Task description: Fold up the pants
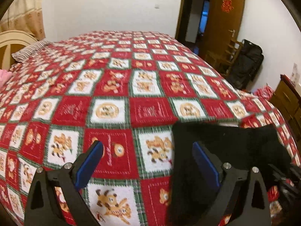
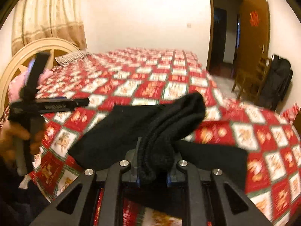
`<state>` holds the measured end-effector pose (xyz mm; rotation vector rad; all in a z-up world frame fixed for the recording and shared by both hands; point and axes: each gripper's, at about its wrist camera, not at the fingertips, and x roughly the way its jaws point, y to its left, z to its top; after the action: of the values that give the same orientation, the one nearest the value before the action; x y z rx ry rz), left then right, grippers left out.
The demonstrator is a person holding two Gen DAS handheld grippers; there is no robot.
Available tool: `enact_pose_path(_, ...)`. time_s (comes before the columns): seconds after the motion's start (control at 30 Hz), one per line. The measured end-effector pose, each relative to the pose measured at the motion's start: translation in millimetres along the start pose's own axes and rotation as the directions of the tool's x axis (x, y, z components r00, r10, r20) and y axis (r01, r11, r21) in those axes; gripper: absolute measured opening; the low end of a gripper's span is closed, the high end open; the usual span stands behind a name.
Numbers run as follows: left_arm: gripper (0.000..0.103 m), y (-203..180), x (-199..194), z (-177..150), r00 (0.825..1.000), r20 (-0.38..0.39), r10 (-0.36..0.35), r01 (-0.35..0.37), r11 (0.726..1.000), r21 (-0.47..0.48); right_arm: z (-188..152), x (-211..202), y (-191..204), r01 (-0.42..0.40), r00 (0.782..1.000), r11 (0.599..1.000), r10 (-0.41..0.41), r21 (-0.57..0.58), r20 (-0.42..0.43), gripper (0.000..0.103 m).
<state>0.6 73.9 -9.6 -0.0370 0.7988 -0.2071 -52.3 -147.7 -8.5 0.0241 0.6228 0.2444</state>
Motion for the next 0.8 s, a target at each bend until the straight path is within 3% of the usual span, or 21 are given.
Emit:
enact_pose_path(0.13, 0.098, -5.8, -1.2, 9.7, 1.0, 0.025, -0.004, 0.004, 1.0, 0.003, -12.3, -16.5, -36.9, -0.019, 0.999, 0.999, 0.02, 0.046, -0.031, 0.019)
enact_pose_path(0.33, 0.097, -31.7, 11.9, 8.5, 1.0, 0.008, -0.001, 0.001, 0.998, 0.066, -63.6, 11.5, -82.0, 0.033, 0.986, 0.985, -0.005, 0.167, -0.165, 0.019)
enact_pose_path(0.47, 0.096, -50.8, 22.5, 2.1, 1.0, -0.008, 0.003, -0.003, 0.995, 0.102, -74.6, 10.7, -94.2, 0.002, 0.99, 0.974, 0.029, 0.224, -0.135, 0.019)
enact_pose_path(0.7, 0.094, -77.9, 60.9, -13.9, 0.993, -0.008, 0.118, -0.114, 0.977, 0.18, -81.4, 5.7, -104.4, -0.025, 0.992, 0.955, 0.061, 0.297, -0.114, 0.02)
enact_pose_path(0.8, 0.096, -77.0, 76.8, -20.8, 0.995, -0.022, 0.095, -0.09, 0.981, 0.172, -80.5, 0.8, -106.0, -0.028, 0.99, 0.951, 0.07, 0.307, -0.126, 0.023)
